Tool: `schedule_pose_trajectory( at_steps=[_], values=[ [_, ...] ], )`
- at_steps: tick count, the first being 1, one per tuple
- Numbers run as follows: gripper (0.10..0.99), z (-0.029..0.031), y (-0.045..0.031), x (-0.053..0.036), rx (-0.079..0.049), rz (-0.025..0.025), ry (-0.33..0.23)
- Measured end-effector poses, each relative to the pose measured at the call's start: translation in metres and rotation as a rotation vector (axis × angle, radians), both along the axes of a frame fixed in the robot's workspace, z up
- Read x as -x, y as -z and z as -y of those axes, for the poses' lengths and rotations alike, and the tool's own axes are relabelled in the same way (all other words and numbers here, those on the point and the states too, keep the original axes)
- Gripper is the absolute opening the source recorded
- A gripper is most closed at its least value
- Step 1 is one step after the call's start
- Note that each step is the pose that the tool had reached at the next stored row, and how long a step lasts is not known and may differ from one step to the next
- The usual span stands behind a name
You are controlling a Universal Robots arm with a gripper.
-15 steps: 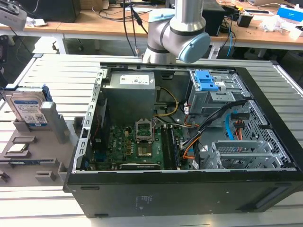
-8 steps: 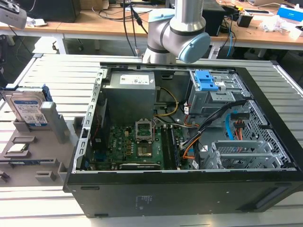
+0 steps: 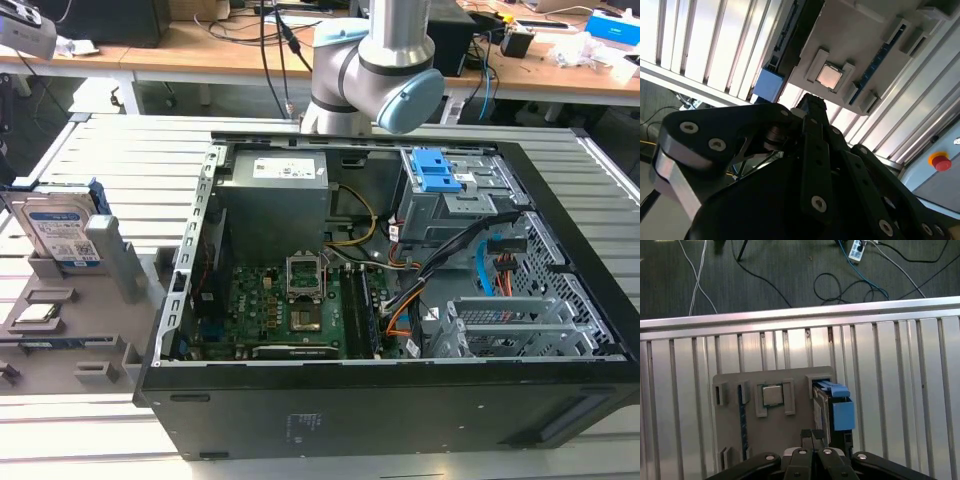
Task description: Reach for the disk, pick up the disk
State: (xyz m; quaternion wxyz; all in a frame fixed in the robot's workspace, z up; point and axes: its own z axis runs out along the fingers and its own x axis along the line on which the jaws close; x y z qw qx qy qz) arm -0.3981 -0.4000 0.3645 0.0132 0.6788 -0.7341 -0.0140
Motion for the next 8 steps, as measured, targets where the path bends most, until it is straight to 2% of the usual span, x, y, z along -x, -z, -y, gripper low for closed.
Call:
schedule_pose_trajectory(
  at_steps=[2,3,4,5,6,7,8],
  values=[
    [0.106,0.0000,0.0000,0.0000,0.000,0.0000,0.000],
    [0.173,0.0000,0.0000,0.0000,0.000,0.0000,0.000],
    [0.173,0.0000,0.0000,0.0000,0.000,0.0000,0.000],
    [0.294,0.0000,0.0000,0.0000,0.000,0.0000,0.000],
    [0.357,0.0000,0.0000,0.0000,0.000,0.0000,0.000],
    [0.357,0.0000,0.0000,0.0000,0.000,0.0000,0.000],
    [0.475,0.0000,0.0000,0.0000,0.000,0.0000,0.000]
  ],
)
